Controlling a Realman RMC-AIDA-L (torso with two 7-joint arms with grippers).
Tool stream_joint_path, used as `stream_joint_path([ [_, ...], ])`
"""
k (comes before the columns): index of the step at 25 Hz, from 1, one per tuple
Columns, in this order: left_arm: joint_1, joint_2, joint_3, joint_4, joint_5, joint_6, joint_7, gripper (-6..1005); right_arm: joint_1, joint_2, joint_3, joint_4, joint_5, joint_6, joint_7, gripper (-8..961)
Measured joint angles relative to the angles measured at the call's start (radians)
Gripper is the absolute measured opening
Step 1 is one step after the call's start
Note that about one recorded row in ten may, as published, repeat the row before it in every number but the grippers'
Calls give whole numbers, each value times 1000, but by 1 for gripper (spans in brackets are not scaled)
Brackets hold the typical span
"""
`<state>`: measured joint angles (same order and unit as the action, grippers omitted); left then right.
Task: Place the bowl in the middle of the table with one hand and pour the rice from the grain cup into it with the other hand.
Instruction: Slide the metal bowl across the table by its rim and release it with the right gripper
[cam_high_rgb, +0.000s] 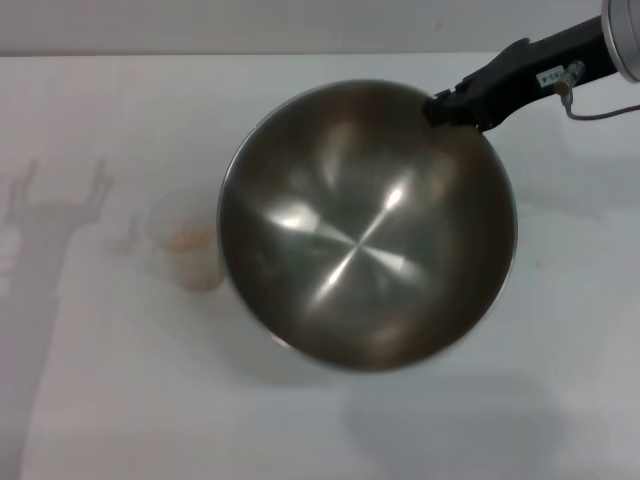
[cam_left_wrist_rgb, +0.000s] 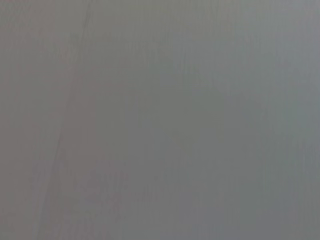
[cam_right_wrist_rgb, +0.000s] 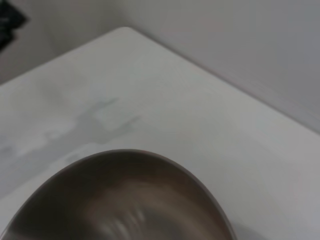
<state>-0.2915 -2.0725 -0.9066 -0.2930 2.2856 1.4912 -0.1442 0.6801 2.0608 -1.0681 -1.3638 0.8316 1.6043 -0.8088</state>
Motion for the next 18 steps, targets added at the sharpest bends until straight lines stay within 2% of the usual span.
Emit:
stream_joint_path([
  [8,0,0,-5,-1,0,1,0,810,0,10,-19,34,23,77,-71,68],
  [18,-1,-1,1,0,-5,1,5,807,35,6,-52,157,14,77,-101,84],
])
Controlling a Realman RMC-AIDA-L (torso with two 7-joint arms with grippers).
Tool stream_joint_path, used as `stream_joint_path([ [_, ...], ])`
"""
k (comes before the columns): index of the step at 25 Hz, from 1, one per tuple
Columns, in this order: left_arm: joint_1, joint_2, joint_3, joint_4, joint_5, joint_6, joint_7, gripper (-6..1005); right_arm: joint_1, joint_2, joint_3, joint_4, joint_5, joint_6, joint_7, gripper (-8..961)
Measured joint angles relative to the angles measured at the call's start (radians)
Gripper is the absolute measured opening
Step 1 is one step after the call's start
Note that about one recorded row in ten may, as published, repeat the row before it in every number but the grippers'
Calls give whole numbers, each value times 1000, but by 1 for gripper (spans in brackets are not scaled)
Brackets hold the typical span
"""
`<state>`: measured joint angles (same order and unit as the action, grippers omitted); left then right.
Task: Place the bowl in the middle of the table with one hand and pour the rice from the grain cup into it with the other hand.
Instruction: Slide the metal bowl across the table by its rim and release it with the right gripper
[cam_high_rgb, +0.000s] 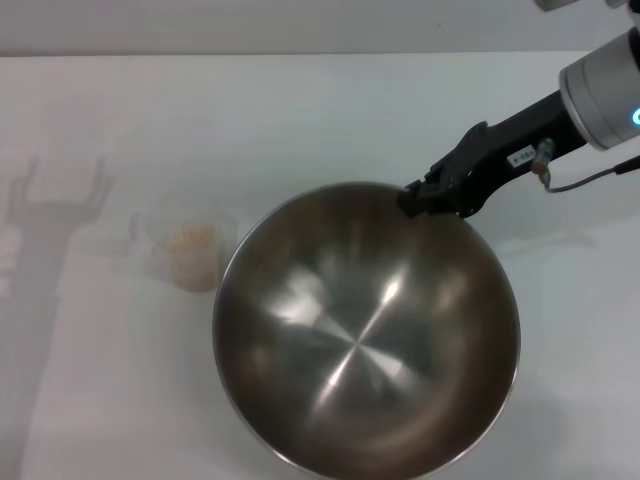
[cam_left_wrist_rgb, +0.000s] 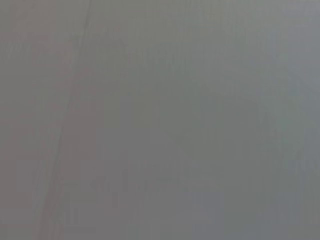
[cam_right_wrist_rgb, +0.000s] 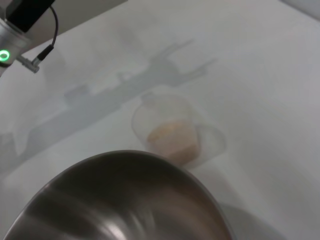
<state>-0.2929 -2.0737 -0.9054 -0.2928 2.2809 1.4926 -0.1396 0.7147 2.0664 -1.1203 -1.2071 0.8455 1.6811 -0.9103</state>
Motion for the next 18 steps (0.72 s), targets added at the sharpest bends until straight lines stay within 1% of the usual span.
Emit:
stream_joint_path([
  [1,0,0,0,1,0,0,-2,807,11,0,-8,27,-2,-3,-1,85],
  [4,0,-1,0,3,0,-1,-3,806,20,0,-15,51,-11,-7,-1,90],
  [6,0,-2,1,4,0,-2,-4,806,29,6,-22,65,-50,-14,-1,93],
  [9,0,-2,1,5,0,-2,-4,805,36,7,-30,78,-64,-18,1,98],
  [11,0,-2,1,5,0,-3,-4,804,53,6,-35,110,-76,-20,11,101],
  [15,0,-2,1,6,-1,-5,-5,803,68,7,-37,130,-106,-21,17,108],
  [18,0,-2,0,6,-1,-4,-5,803,74,8,-54,118,-121,-18,26,112],
])
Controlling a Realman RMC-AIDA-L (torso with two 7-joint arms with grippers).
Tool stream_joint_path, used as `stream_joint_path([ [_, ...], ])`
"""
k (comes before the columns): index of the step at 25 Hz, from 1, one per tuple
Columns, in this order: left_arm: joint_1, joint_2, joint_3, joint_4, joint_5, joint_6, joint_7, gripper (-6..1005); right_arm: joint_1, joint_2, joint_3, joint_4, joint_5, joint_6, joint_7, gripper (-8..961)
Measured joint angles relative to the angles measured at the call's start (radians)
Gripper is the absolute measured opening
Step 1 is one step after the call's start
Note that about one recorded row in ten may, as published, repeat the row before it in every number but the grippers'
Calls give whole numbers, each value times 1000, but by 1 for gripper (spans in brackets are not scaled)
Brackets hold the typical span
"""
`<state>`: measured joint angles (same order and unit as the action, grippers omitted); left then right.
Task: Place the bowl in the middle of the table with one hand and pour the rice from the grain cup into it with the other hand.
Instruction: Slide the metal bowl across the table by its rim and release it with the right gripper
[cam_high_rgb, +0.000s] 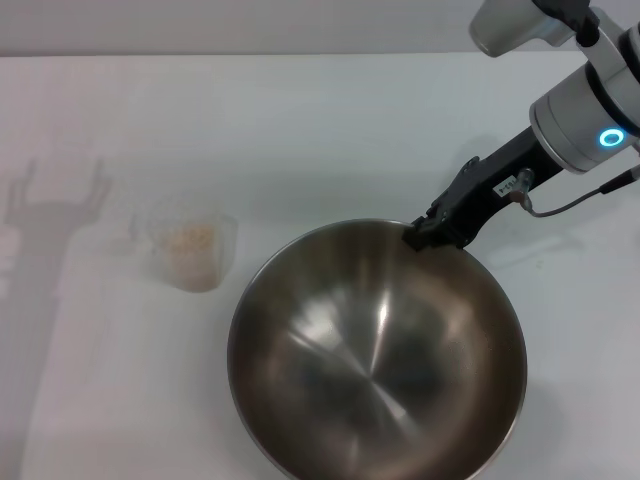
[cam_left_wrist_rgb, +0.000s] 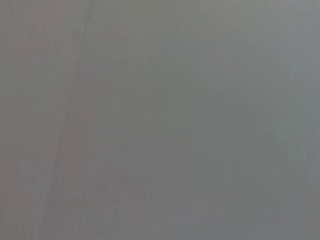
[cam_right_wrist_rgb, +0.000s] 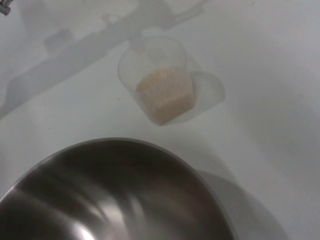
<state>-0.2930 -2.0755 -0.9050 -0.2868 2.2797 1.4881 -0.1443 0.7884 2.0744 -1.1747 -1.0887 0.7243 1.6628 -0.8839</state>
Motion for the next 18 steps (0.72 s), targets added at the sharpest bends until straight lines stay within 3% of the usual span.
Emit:
stream_joint_path([
  [9,2,0,0,0,0,2,0,800,-13,0,-50,-47,-24,-3,11,127],
  [13,6,0,0,-6,2,3,0,799,-37,4,-59,-137,-31,-12,17,133],
  [18,11,0,0,-7,1,5,0,798,-62,6,-66,-274,-1,-83,22,315],
])
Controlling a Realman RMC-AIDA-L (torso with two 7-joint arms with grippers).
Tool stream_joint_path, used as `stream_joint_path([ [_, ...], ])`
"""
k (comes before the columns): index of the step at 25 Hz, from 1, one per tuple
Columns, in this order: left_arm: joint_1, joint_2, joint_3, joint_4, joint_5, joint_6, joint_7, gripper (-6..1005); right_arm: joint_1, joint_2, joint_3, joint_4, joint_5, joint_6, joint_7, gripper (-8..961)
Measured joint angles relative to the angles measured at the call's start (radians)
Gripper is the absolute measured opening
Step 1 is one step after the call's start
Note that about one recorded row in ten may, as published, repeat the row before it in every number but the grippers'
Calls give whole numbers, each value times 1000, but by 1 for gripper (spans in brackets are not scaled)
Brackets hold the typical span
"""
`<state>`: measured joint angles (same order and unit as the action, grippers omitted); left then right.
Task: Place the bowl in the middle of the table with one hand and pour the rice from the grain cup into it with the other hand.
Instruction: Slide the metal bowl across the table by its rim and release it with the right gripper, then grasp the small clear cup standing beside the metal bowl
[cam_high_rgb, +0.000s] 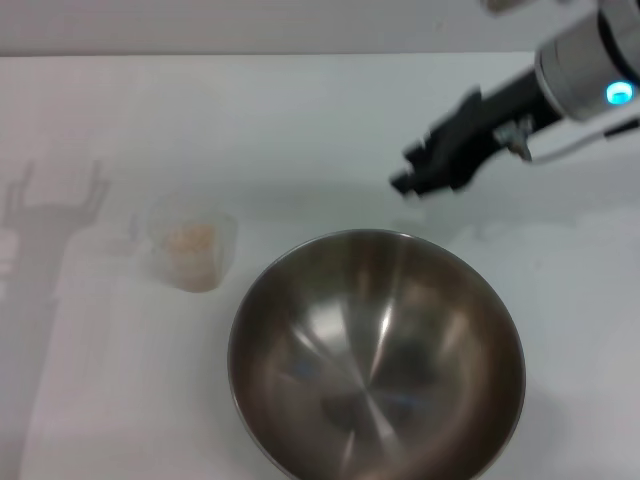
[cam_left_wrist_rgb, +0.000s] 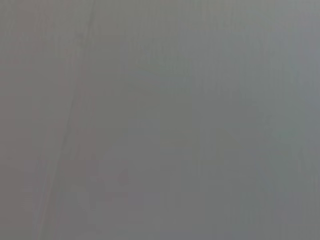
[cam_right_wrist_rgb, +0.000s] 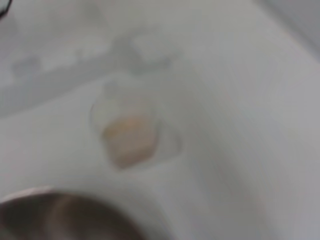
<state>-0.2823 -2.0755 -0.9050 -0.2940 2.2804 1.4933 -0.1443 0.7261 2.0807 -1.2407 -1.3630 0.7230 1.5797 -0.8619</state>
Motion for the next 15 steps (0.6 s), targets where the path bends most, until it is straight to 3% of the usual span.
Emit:
stream_joint_path([
  [3,1,0,0,2,-1,1,0,797,-17,0,-29,-39,-4,-77,0,360],
  [5,3,0,0,3,-1,2,0,797,-73,1,-131,-109,-75,-262,7,359],
  [7,4,0,0,3,-1,3,0,796,-100,2,-178,-135,-119,-343,17,359],
  [9,4,0,0,4,-1,6,0,796,-167,4,-283,-188,-227,-535,53,358],
  [10,5,0,0,6,0,10,0,795,-230,5,-375,-223,-325,-706,95,358],
  [11,5,0,0,6,0,10,0,795,-230,5,-375,-223,-325,-706,95,358],
  [14,5,0,0,7,2,11,0,794,-341,7,-509,-245,-485,-1013,193,358],
  [15,5,0,1,7,3,12,0,794,-408,9,-578,-233,-578,-1213,261,359],
])
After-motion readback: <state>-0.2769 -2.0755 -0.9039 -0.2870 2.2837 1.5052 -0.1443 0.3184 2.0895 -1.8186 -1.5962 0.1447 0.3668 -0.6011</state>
